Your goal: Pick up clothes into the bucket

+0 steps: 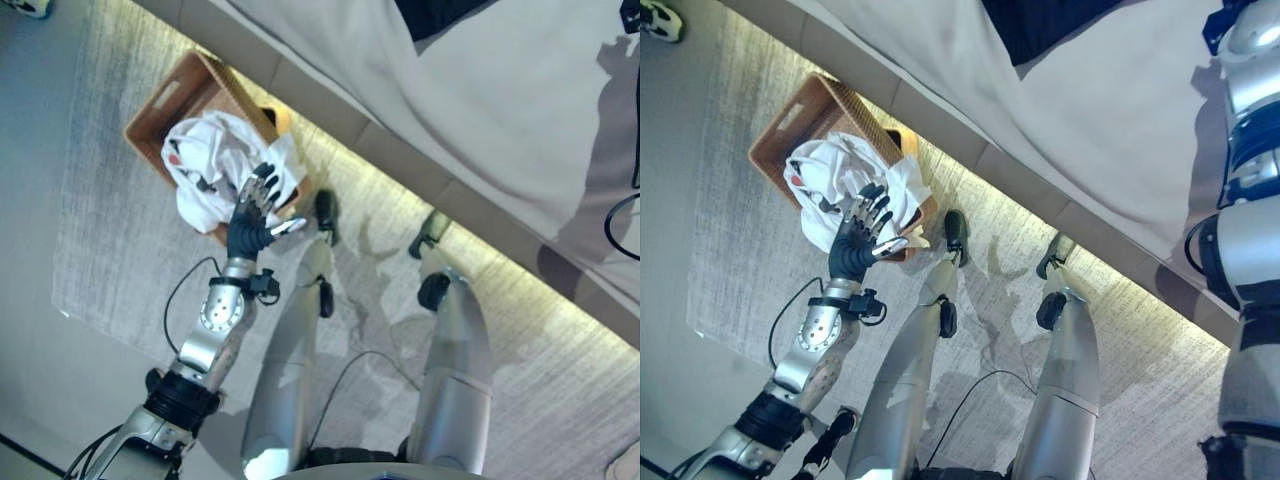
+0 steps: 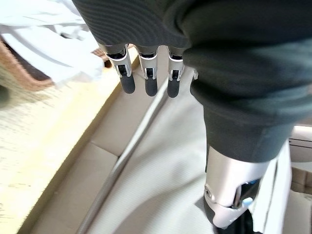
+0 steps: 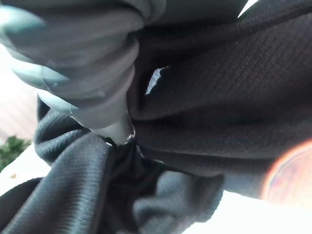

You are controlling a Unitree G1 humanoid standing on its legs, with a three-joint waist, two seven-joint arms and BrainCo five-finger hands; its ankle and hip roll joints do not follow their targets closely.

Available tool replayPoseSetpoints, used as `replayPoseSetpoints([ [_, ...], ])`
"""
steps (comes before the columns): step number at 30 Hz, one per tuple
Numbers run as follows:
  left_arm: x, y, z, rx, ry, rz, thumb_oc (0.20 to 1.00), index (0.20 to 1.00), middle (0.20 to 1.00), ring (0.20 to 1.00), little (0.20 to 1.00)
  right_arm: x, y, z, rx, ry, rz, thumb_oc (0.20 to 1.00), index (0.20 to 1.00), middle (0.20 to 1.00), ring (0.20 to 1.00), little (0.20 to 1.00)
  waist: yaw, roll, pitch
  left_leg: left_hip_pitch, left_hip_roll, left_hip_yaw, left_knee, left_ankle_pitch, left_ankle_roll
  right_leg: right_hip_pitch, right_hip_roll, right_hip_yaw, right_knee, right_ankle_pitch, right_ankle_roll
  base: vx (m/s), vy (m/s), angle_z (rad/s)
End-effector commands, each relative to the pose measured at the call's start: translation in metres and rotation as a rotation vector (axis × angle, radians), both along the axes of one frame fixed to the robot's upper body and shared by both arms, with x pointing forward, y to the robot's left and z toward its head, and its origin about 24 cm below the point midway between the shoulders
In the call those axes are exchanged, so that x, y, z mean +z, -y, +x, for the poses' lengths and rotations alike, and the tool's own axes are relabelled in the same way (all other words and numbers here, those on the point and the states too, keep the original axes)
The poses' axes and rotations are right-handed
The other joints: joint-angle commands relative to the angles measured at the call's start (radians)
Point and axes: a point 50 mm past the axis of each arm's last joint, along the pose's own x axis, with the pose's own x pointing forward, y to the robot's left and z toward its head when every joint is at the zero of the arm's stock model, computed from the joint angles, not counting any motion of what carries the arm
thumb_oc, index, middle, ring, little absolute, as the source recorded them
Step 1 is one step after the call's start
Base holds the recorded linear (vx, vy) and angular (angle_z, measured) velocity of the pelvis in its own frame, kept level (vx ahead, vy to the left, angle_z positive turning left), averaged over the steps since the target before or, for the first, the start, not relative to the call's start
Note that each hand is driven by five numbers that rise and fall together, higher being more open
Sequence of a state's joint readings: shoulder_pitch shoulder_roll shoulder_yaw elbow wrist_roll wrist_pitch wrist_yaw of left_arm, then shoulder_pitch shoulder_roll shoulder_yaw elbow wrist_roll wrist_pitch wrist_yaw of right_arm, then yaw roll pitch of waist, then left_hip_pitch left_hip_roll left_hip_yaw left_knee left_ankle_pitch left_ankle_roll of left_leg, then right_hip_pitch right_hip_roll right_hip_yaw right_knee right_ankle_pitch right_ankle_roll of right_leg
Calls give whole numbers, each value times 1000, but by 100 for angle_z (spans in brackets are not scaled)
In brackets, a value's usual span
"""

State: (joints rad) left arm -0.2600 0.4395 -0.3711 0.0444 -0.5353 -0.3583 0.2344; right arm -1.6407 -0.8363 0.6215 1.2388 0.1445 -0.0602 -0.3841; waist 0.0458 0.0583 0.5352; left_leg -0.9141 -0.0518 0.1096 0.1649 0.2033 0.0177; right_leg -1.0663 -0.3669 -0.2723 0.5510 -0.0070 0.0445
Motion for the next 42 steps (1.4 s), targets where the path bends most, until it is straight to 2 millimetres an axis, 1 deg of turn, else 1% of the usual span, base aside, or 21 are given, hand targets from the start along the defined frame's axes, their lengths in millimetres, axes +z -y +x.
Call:
replayPoseSetpoints([
  [1, -3, -5, -9, 14, 9, -55, 1000, 1000, 1000, 1000, 1000, 4, -18, -1, 124, 63, -84, 200, 200, 200, 200, 200, -16, 12, -15, 45, 16, -59, 59, -162, -17, 32, -5, 36, 2, 9, 139, -25, 3, -4],
  [2, -7, -7, -8, 29, -8, -53, 1000, 1000, 1000, 1000, 1000, -4, -34, 1, 225, 85, -95, 200, 200, 200, 200, 200, -26, -7, -15, 82, 21, -61, 68, -172, -16, 74, -3, 33, 0, 14, 141, -28, 1, -7],
  [6, -16, -10, -6, 47, -43, -53, 1000, 1000, 1000, 1000, 1000, -29, -48, 5, 350, 101, -49, 200, 200, 200, 200, 200, -36, -31, -15, 153, 27, -65, 65, -182, -16, 162, -6, 20, -18, 23, 146, -8, -5, -5],
  [7, -21, -12, -4, 66, -65, -44, 1000, 1000, 1000, 1000, 1000, -44, -66, 5, 462, 102, -47, 200, 200, 200, 200, 200, -45, -44, -15, 199, 29, -65, 62, -186, -16, 215, -9, 10, -31, 34, 150, -2, 10, -3],
  [9, -24, -13, -5, 74, -79, -43, 1000, 1000, 1000, 1000, 1000, -53, -72, 4, 501, 99, -41, 200, 200, 200, 200, 200, -48, -51, -15, 228, 30, -66, 57, -187, -15, 245, -8, 3, -39, 39, 152, 0, 0, 0],
  [10, -29, -18, -4, 101, -97, -37, 1000, 1000, 1000, 1000, 1000, -70, -83, 4, 579, 84, -26, 200, 200, 200, 200, 200, -53, -60, -15, 280, 31, -68, 47, -190, -16, 304, -11, -6, -55, 47, 156, 0, 0, 0],
  [11, -30, -18, -4, 101, -99, -35, 1000, 1000, 1000, 1000, 1000, -71, -83, 3, 579, 82, -24, 200, 200, 200, 200, 200, -53, -61, -15, 284, 31, -69, 45, -189, -16, 309, -10, -8, -58, 47, 156, 0, 0, 0],
  [15, -41, -29, -3, 150, -143, -7, 1000, 1000, 1000, 1000, 1000, -112, -106, -1, 749, 4, -3, 200, 200, 200, 200, 200, -60, -82, -15, 406, 34, -70, 1, -189, -15, 431, -6, -25, -109, 70, 163, 34, 10, -5],
  [17, -47, -42, -2, 199, -166, 24, 1000, 1000, 1000, 1000, 1000, -133, -116, -8, 836, -35, 20, 200, 200, 200, 200, 200, -60, -89, -15, 496, 37, -71, -35, -185, -16, 524, 0, -37, -150, 82, 166, 71, 7, -6],
  [19, -48, -45, -3, 207, -173, 32, 1000, 1000, 1000, 1000, 1000, -140, -119, -12, 871, -51, 24, 200, 200, 200, 200, 200, -61, -92, -15, 524, 39, -71, -46, -183, -16, 555, 2, -40, -165, 85, 167, 24, 7, -5],
  [20, -51, -51, -1, 230, -183, 58, 1000, 1000, 1000, 1000, 1000, -150, -122, -17, 923, -70, 46, 200, 200, 200, 200, 200, -64, -101, -15, 554, 42, -60, -56, -159, -12, 601, 3, -59, -203, 113, 150, -7, 7, -7],
  [22, -54, -57, -2, 244, -196, 93, 1000, 1000, 1000, 1000, 1000, -160, -127, -22, 982, -98, 64, 200, 200, 200, 200, 200, -66, -110, -15, 602, 46, -57, -60, -164, -13, 657, 8, -64, -222, 112, 151, 46, -6, -3],
  [27, -67, -64, -6, 269, -252, 125, 1000, 1000, 1000, 1000, 1000, -177, -130, -33, 1072, -149, 107, 200, 200, 200, 200, 200, -74, -133, -66, 672, 55, -54, -69, -179, -17, 751, 29, -71, -279, 109, 150, 97, -28, -5],
  [28, -73, -67, -8, 278, -274, 152, 1000, 1000, 1000, 1000, 1000, -181, -132, -38, 1115, -164, 121, 200, 200, 200, 200, 200, -82, -146, -103, 699, 63, -51, -82, -182, -20, 786, 42, -72, -309, 105, 150, 111, -37, -6],
  [30, -74, -68, -9, 280, -281, 174, 1000, 1000, 1000, 1000, 1000, -182, -133, -41, 1135, -166, 128, 200, 200, 200, 200, 200, -85, -149, -119, 717, 66, -48, -93, -182, -22, 802, 51, -70, -322, 105, 149, 120, -34, -7],
  [31, -75, -68, -12, 278, -284, 183, 1000, 1000, 1000, 1000, 1000, -185, -130, -47, 1169, -168, 163, 200, 200, 200, 200, 200, -91, -157, -159, 746, 73, -43, -113, -182, -26, 838, 65, -73, -349, 101, 150, 135, -21, -6],
  [33, -74, -66, -12, 261, -274, 215, 1000, 1000, 1000, 1000, 1000, -187, -131, -52, 1215, -165, 199, 200, 200, 200, 200, 200, -100, -160, -192, 777, 81, -36, -128, -183, -30, 866, 74, -71, -362, 95, 149, 145, -12, -11],
  [37, -62, -59, -6, 201, -221, 335, 1000, 1000, 1000, 1000, 1000, -185, -138, -60, 1301, -177, 200, 200, 200, 200, 200, 200, -115, -169, -245, 819, 90, -20, -145, -188, -35, 911, 97, -66, -400, 94, 149, 98, -7, -14],
  [38, -51, -52, 0, 159, -168, 414, 1000, 1000, 1000, 1000, 1000, -182, -145, -63, 1358, -184, 204, 200, 200, 200, 200, 200, -126, -173, -275, 850, 99, -8, -149, -200, -39, 937, 112, -56, -420, 89, 151, 123, -10, -9],
  [41, -41, -43, 5, 111, -129, 387, 1000, 1000, 1000, 1000, 1000, -180, -154, -65, 1426, -180, 242, 200, 200, 200, 200, 200, -135, -179, -311, 876, 105, 3, -158, -203, -42, 964, 123, -45, -450, 92, 151, 133, -22, -23],
  [42, -34, -33, 10, 67, -110, 355, 1000, 1000, 1000, 1000, 1000, -179, -160, -67, 1471, -182, 268, 200, 200, 200, 200, 200, -139, -181, -326, 892, 108, 10, -161, -206, -44, 980, 129, -40, -463, 93, 152, 113, -20, -30],
])
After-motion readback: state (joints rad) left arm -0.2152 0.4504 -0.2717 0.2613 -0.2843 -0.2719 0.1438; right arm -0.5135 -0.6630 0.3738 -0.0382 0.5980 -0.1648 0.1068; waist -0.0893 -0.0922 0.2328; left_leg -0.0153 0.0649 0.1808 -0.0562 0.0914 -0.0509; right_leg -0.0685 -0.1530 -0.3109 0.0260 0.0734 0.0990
